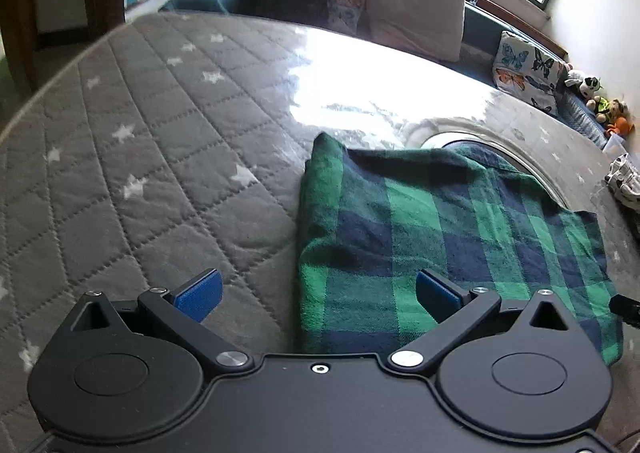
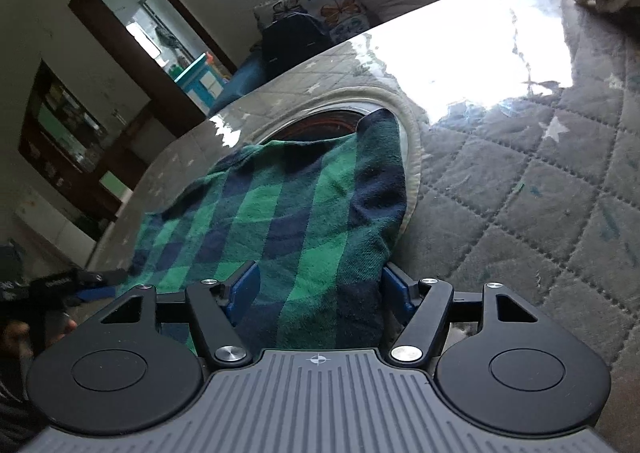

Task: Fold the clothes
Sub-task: 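Close both grippers on the plaid cloth's edge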

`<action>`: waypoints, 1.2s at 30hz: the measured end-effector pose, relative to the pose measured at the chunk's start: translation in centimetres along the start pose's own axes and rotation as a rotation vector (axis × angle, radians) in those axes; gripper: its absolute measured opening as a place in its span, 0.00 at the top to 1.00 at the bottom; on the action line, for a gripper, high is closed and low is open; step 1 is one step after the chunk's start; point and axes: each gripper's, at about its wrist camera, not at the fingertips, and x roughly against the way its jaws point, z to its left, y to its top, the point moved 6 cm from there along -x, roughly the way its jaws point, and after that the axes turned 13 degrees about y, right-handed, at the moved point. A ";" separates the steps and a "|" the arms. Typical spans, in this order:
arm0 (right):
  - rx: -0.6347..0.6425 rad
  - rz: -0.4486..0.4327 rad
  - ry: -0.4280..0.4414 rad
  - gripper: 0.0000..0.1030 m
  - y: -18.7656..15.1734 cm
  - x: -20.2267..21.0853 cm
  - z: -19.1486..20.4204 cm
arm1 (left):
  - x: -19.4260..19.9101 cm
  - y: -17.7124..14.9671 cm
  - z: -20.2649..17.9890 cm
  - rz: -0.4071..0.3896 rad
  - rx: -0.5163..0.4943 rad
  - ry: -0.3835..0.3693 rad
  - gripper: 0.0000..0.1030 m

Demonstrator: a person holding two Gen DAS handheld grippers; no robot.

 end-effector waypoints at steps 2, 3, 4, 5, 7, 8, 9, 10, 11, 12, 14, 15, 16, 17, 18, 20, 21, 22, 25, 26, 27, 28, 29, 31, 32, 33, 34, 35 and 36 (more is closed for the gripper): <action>-0.024 -0.003 0.020 0.39 0.3 0.2 -0.2 | -0.5 -0.1 -0.2 0.020 0.011 -0.021 0.00; -0.037 -0.008 0.026 0.40 0.3 0.3 -0.3 | -0.6 -0.1 -0.3 0.021 0.010 -0.023 0.00; -0.055 -0.015 0.033 0.41 0.2 0.5 -0.4 | -0.6 -0.2 -0.3 0.022 0.007 -0.027 0.00; -0.062 -0.019 0.036 0.41 0.1 0.6 -0.5 | -0.7 -0.2 -0.4 0.023 0.005 -0.030 0.00; -0.062 -0.021 0.040 0.42 -0.2 0.5 -0.3 | -0.6 -0.1 -0.9 0.029 0.005 -0.047 0.00; -0.059 -0.020 0.040 0.42 -0.3 0.6 -0.3 | -0.7 -0.1 -1.1 0.033 0.005 -0.062 0.00; -0.058 -0.020 0.041 0.42 -0.3 0.7 -0.2 | -0.7 -0.1 -1.4 0.036 0.006 -0.077 0.00; -0.057 -0.019 0.042 0.42 -0.4 0.7 -0.2 | -0.8 -0.1 -1.6 0.040 0.008 -0.093 0.00; -0.060 -0.020 0.046 0.42 -0.4 0.8 -0.2 | -0.8 -0.1 -1.8 0.047 0.018 -0.113 0.00; -0.066 -0.022 0.053 0.42 -0.4 0.9 -0.3 | -0.8 0.0 -1.9 0.053 0.028 -0.133 0.00; -0.076 -0.023 0.063 0.42 -0.1 1.2 -0.7 | -0.9 0.0 -2.1 0.059 0.047 -0.157 0.00; -0.078 -0.023 0.067 0.42 -0.1 1.4 -0.8 | -0.9 0.0 -2.1 0.058 0.052 -0.162 0.02; -0.079 -0.024 0.069 0.43 -0.3 1.5 -0.7 | -0.9 0.0 -2.1 0.056 0.054 -0.168 0.05; -0.080 -0.024 0.072 0.43 -0.5 1.7 -0.7 | -0.9 0.0 -2.1 0.056 0.056 -0.167 0.06; -0.084 -0.025 0.075 0.43 -0.6 1.9 -0.7 | -0.9 0.0 -2.0 0.057 0.059 -0.168 0.11; -0.092 -0.029 0.078 0.44 -0.9 2.0 -0.6 | -1.1 0.0 -1.7 0.072 0.100 -0.200 0.28; -0.093 -0.030 0.080 0.44 -0.9 2.0 -0.6 | -1.2 0.1 -1.4 0.083 0.125 -0.220 0.33; -0.093 -0.031 0.081 0.44 -1.1 2.1 -0.5 | -1.4 0.1 -1.2 0.092 0.148 -0.238 0.34; -0.097 -0.032 0.087 0.44 -1.2 2.3 -0.5 | -1.3 -0.1 -0.9 0.091 0.168 -0.247 0.42; -0.103 -0.033 0.090 0.46 -1.2 2.4 -0.6 | -1.3 -0.2 -0.8 0.090 0.176 -0.251 0.42; -0.111 -0.035 0.094 0.46 -1.3 2.6 -0.7 | -1.4 -0.2 -0.7 0.089 0.184 -0.255 0.42; -0.118 -0.037 0.098 0.47 -1.3 2.7 -0.7 | -1.5 -0.3 -0.6 0.090 0.200 -0.261 0.42; -0.127 -0.039 0.102 0.46 -1.1 2.6 -1.0 | -1.6 -0.3 -0.5 0.090 0.215 -0.267 0.42; -0.130 -0.036 0.108 0.46 -0.9 2.6 -1.3 | -1.7 -0.4 -0.6 0.083 0.226 -0.268 0.42; -0.129 -0.035 0.111 0.46 -0.9 2.7 -1.3 | -1.6 -0.4 -0.8 0.077 0.216 -0.264 0.42; -0.130 -0.035 0.117 0.46 -0.9 2.7 -1.3 | -1.6 -0.4 -1.1 0.069 0.206 -0.261 0.38; -0.134 -0.038 0.124 0.46 -0.8 2.7 -1.4 | -1.6 -0.5 -1.6 0.056 0.193 -0.264 0.33; -0.139 -0.041 0.131 0.46 -0.8 2.7 -1.6 | -1.6 -0.5 -1.8 0.049 0.183 -0.262 0.31; -0.144 -0.044 0.138 0.46 -0.6 2.6 -1.7 | -1.5 -0.5 -2.0 0.043 0.174 -0.261 0.30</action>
